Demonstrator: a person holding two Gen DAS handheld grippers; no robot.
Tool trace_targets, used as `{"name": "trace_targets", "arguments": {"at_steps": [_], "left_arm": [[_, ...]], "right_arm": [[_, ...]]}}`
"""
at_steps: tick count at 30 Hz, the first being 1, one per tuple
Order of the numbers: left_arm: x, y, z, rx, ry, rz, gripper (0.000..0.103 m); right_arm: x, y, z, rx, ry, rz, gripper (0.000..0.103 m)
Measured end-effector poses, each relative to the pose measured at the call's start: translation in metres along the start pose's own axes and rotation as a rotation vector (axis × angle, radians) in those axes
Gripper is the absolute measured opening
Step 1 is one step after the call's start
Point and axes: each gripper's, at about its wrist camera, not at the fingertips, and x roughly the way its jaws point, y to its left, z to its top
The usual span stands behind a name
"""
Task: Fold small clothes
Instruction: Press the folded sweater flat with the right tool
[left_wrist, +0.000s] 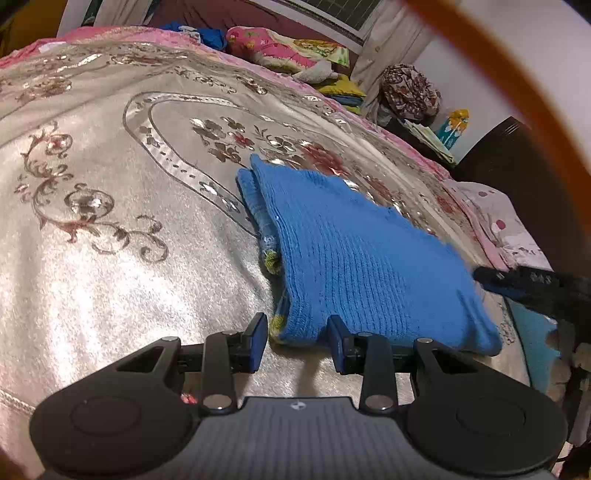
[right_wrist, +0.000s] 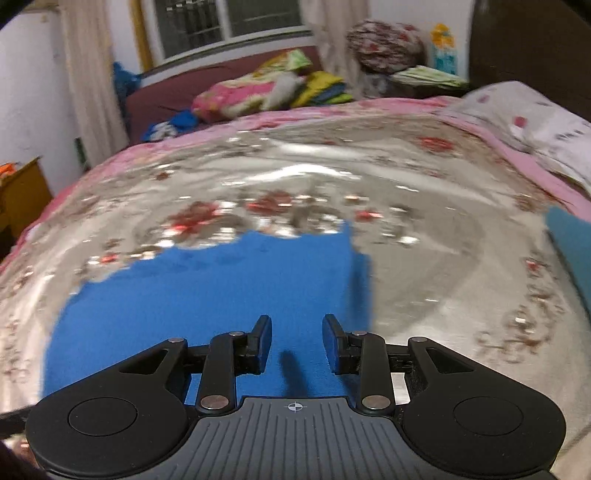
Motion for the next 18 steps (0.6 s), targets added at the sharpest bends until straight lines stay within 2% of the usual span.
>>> {"name": "trace_targets", "arguments": {"at_steps": [5,9,15,18], "left_arm": [[-0.002,-0.003,-0.004,0.01,0.011,-0.01,0.04],[-0.005,-0.002,-0.003,0.008,0.015,-0.025,0.04],[-0.005,0.0,-0.004,0.011,0.031,-0.028,0.041],[-0.003,0.0,-0.006,0.013,0.035,-0.025,0.041]], "right_arm": [[0.01,0.054,0.007,-0.073,0.041,0.099,0.031],[0.022,0.097,0.003,-0.15,0.072,0.146,0.031],[0.046,0.123,-0.01,-0.17,0.169,0.137,0.031],[0.043,0.124,-0.012,-0.168,0.168,0.134,0.031]]}}
